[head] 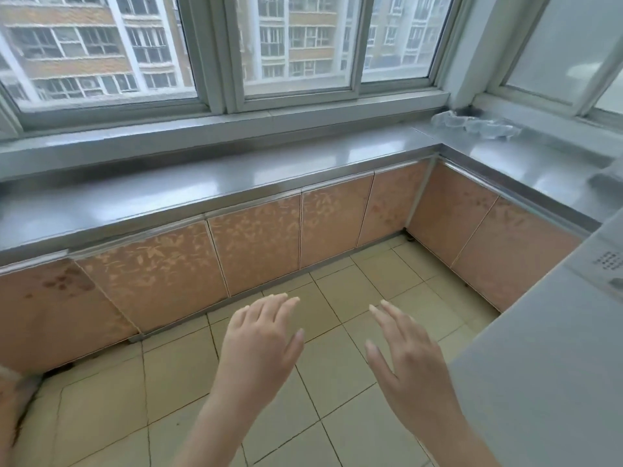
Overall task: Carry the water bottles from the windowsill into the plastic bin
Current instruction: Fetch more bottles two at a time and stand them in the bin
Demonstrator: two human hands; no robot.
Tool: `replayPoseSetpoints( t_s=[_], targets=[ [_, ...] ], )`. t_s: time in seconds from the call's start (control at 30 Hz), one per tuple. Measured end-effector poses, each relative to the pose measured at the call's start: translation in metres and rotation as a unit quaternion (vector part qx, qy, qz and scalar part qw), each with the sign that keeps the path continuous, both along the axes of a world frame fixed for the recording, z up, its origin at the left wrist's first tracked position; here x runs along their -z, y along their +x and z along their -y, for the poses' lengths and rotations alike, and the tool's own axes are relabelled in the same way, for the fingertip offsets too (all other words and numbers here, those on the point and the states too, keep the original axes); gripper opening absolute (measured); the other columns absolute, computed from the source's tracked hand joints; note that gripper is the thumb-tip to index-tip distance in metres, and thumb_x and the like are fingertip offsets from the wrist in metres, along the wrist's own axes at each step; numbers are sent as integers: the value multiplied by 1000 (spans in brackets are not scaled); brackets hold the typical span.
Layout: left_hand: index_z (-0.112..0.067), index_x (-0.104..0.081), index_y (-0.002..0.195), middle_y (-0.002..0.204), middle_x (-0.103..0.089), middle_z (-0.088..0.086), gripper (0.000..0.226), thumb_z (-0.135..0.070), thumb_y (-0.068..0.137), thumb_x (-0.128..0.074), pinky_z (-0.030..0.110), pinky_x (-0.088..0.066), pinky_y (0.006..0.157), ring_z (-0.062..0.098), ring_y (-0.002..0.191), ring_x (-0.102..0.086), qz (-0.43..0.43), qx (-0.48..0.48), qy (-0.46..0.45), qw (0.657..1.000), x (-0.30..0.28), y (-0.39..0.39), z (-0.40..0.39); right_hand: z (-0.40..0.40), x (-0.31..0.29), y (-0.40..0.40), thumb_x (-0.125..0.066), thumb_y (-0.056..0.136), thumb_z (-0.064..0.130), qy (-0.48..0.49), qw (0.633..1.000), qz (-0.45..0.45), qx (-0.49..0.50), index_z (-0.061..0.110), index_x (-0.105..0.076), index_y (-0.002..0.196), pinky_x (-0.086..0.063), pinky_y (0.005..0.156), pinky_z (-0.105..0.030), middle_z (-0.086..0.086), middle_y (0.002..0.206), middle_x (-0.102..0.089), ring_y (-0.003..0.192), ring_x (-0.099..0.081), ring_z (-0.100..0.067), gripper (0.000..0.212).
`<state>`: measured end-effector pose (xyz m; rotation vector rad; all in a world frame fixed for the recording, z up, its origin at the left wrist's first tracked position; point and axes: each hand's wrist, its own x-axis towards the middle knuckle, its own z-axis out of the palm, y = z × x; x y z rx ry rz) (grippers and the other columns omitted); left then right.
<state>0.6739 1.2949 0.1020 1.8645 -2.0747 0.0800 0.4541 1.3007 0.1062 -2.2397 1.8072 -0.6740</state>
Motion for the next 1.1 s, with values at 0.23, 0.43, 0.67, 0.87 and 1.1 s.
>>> replayPoseSetpoints(
  t_s=[0.23, 0.43, 0.67, 0.87, 1.1],
  targets=[
    [-20, -72, 118, 118, -72, -4, 50, -44, 86, -42, 37, -54, 89, 20, 109, -68, -7, 87, -13, 996, -10, -19, 136, 101, -5, -16, -27, 89, 48, 1, 997, 2, 79, 27, -45, 138, -32, 106, -34, 9, 144, -43, 129, -39, -11, 57],
    [-22, -71, 118, 118, -71, -6, 49, -46, 86, -43, 34, -52, 89, 19, 110, -68, -8, 114, -26, 993, -8, -51, 249, 206, 5, -43, -31, 89, 48, -11, 995, 7, 102, 25, -47, 137, -32, 103, -32, 7, 144, -44, 130, -37, -9, 56],
    [-22, -72, 118, 117, -72, -6, 50, -46, 86, -42, 37, -54, 90, 19, 108, -69, 12, 104, -22, 994, -10, -85, 383, 348, 8, -85, -30, 88, 50, -13, 995, 23, 97, 27, -48, 137, -26, 105, -28, 10, 143, -44, 130, -35, -6, 56],
    [-23, -69, 123, 122, -70, -7, 50, -47, 88, -42, 36, -51, 93, 17, 114, -65, -2, 108, -10, 994, -10, -116, 484, 447, 0, -128, -33, 89, 49, -15, 993, 12, 118, 25, -48, 137, -20, 105, -22, 8, 142, -45, 129, -41, -12, 56],
    [-22, -70, 120, 121, -70, -6, 50, -47, 87, -43, 38, -53, 92, 19, 112, -67, -10, 143, -1, 990, 2, -155, 610, 555, 0, -159, -36, 88, 47, -28, 987, 11, 155, 25, -50, 135, -35, 106, -41, 6, 141, -48, 127, -42, -12, 54]
  ],
)
